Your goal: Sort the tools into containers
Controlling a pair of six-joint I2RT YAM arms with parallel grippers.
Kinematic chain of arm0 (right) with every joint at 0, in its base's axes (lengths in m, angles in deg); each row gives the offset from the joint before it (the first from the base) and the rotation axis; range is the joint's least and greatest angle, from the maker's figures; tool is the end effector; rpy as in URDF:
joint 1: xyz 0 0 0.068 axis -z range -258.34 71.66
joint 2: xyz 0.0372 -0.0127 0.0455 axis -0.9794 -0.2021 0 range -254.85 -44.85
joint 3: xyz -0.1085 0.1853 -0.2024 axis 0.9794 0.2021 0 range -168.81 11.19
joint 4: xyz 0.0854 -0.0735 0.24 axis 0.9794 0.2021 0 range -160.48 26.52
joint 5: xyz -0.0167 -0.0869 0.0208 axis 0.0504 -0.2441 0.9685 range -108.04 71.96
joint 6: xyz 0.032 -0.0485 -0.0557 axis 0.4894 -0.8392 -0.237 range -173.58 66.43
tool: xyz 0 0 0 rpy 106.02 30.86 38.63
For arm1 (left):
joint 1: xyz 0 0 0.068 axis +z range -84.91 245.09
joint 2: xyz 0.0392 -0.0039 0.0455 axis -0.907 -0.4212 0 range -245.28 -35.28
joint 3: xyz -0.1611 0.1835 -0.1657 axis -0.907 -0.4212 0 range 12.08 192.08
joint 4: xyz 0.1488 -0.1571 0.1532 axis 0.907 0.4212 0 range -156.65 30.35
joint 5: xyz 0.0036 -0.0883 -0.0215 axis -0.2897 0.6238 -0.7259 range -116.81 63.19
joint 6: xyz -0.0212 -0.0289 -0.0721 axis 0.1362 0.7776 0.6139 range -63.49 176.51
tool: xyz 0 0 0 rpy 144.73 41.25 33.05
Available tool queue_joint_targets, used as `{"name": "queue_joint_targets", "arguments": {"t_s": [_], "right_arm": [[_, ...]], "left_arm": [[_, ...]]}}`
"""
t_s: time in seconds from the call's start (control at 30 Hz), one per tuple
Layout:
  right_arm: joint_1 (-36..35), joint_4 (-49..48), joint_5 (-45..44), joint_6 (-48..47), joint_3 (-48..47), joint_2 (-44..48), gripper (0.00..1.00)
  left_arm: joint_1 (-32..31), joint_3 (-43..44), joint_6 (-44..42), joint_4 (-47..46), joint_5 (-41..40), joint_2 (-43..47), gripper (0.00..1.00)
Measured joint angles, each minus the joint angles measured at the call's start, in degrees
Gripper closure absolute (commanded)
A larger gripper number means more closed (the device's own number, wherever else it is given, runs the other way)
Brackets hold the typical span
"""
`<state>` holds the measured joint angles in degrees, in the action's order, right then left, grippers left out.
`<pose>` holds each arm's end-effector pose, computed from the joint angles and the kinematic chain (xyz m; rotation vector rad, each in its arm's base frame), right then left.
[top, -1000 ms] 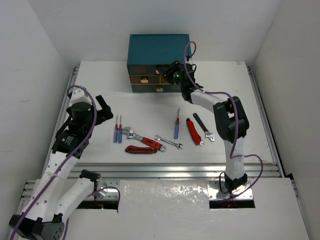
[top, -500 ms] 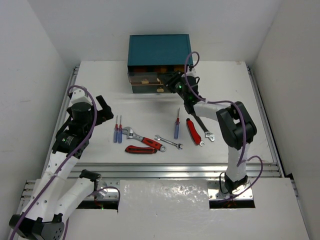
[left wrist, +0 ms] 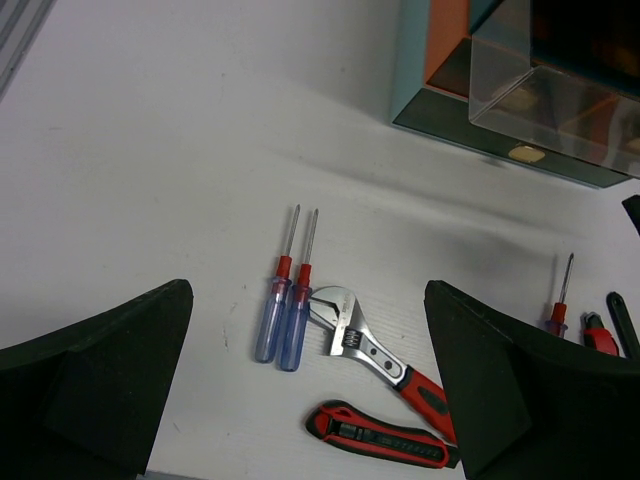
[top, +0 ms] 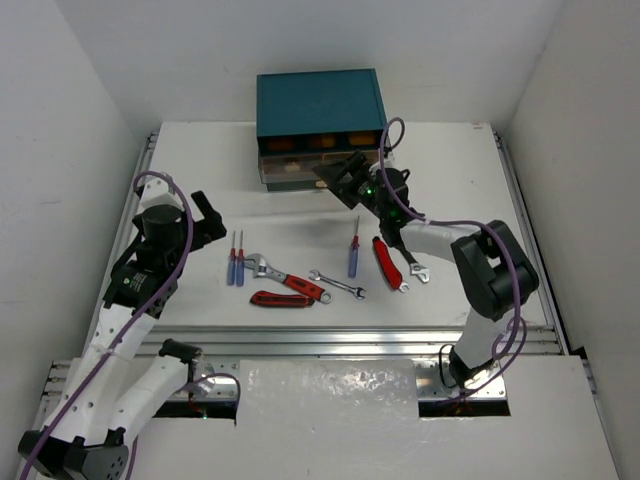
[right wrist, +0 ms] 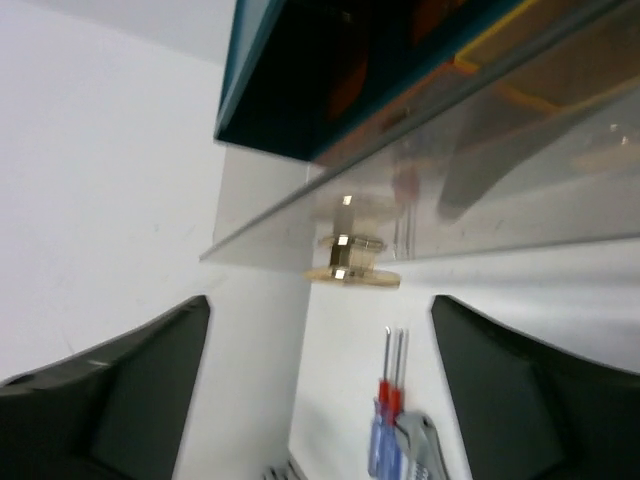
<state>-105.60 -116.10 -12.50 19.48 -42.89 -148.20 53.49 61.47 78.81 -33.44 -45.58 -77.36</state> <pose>0.3854 0.2061 0.2342 0.6366 1.7212 1.3778 0.1732 -0.0127 0.3359 -0.3900 1.9591 -0.0486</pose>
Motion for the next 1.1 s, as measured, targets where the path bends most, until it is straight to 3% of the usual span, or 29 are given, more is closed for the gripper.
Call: {"name": "queue_joint_targets", "arguments": {"t_s": [0.27,0.5,0.63,0.83,1.0,1.1], "right_arm": [[-0.8,17.0,5.0,-6.7,0.4,8.5,0.01],[-5.4,35.6,-5.4,-20.3,2.7,19.0,0.01],[-8.8,44.6,-13.1,-26.2,2.3,18.2,0.14],[-9.2,50.1,-18.3,-29.9,2.2,12.5,0.34],[-9.2,52.4,-20.3,-30.9,1.4,5.3,0.36],[-9.2,52.9,-20.7,-30.9,1.2,2.1,0.44]], "left_arm": [[0.0,0.0,0.0,0.0,-0.1,0.0,0.0],[0.0,0.0,0.0,0.0,0.0,0.0,0.0],[0.0,0.0,0.0,0.0,0.0,0.0,0.0],[0.0,0.0,0.0,0.0,0.2,0.1,0.0],[0.0,0.0,0.0,0.0,0.3,0.2,0.0],[0.0,0.0,0.0,0.0,0.6,0.5,0.0]]}}
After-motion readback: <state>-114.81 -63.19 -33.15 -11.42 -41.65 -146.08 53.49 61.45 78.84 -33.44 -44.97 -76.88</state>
